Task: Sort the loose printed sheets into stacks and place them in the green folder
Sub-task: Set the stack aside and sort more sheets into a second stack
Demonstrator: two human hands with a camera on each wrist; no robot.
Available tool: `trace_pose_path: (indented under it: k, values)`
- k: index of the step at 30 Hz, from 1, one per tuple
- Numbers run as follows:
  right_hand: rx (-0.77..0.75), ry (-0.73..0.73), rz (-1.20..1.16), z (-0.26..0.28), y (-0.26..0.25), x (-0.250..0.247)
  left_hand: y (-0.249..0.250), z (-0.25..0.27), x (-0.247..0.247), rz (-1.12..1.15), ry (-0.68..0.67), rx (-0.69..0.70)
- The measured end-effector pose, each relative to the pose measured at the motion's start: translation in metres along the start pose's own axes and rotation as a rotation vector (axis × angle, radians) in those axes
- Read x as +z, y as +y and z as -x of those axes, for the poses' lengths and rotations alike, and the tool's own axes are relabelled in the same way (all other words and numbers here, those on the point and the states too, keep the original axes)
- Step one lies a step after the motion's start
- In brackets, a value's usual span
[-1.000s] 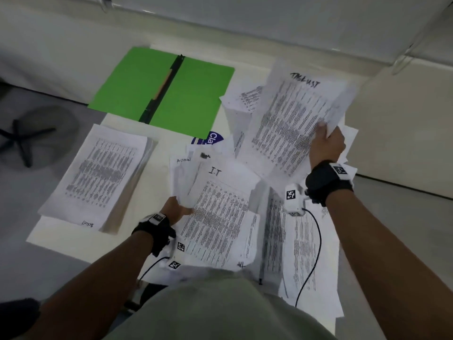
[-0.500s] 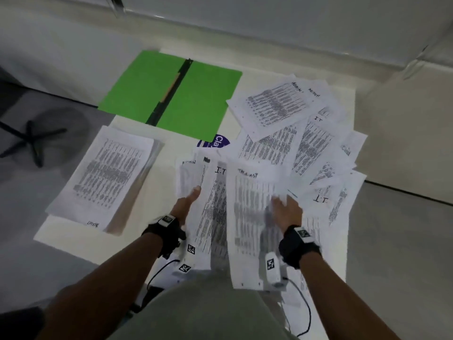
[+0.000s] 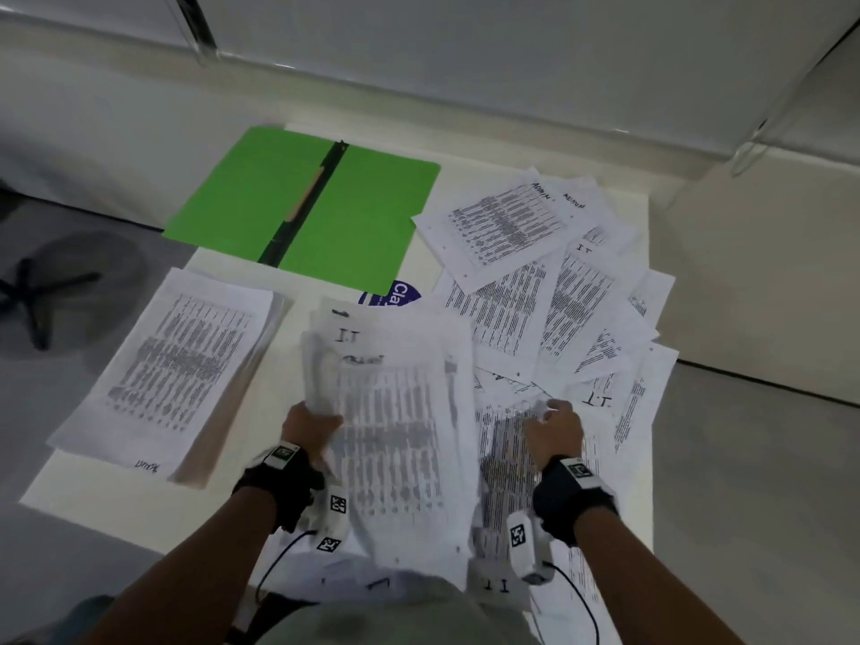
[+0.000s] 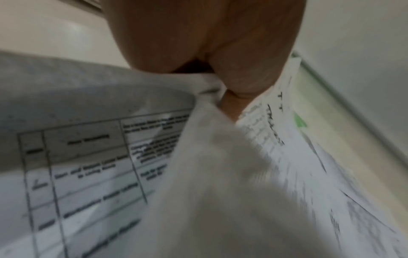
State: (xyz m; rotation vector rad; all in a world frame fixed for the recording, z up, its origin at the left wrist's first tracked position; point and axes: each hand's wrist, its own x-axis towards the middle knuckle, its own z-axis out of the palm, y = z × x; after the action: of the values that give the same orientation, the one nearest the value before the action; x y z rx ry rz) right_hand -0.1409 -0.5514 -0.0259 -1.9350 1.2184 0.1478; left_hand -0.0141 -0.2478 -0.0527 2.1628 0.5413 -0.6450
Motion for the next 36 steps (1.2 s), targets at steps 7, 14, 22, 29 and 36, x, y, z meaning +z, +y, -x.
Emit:
trace_pose_path:
  k: [7,14,22,29,36]
  values:
    - [0.122,-0.157,0.080,0.027,0.013,0.023,-0.019,-0.010,-0.047,-0.294,0.121,0.092]
    - [0.187,0.009,0.200,0.067,0.012,0.068,-0.029,-0.022,-0.060,-0.170,0.015,0.068]
    - [0.287,0.046,0.250,0.073,0.068,0.020,-0.039,-0.044,-0.090,-0.236,-0.118,0.100]
    - [0.417,0.116,0.309,0.104,0.081,0.028,-0.034,-0.035,-0.080,-0.260,-0.139,0.186]
    - [0.351,0.046,0.214,0.107,0.101,0.021,-0.049,-0.041,-0.065,-0.206,-0.205,0.161]
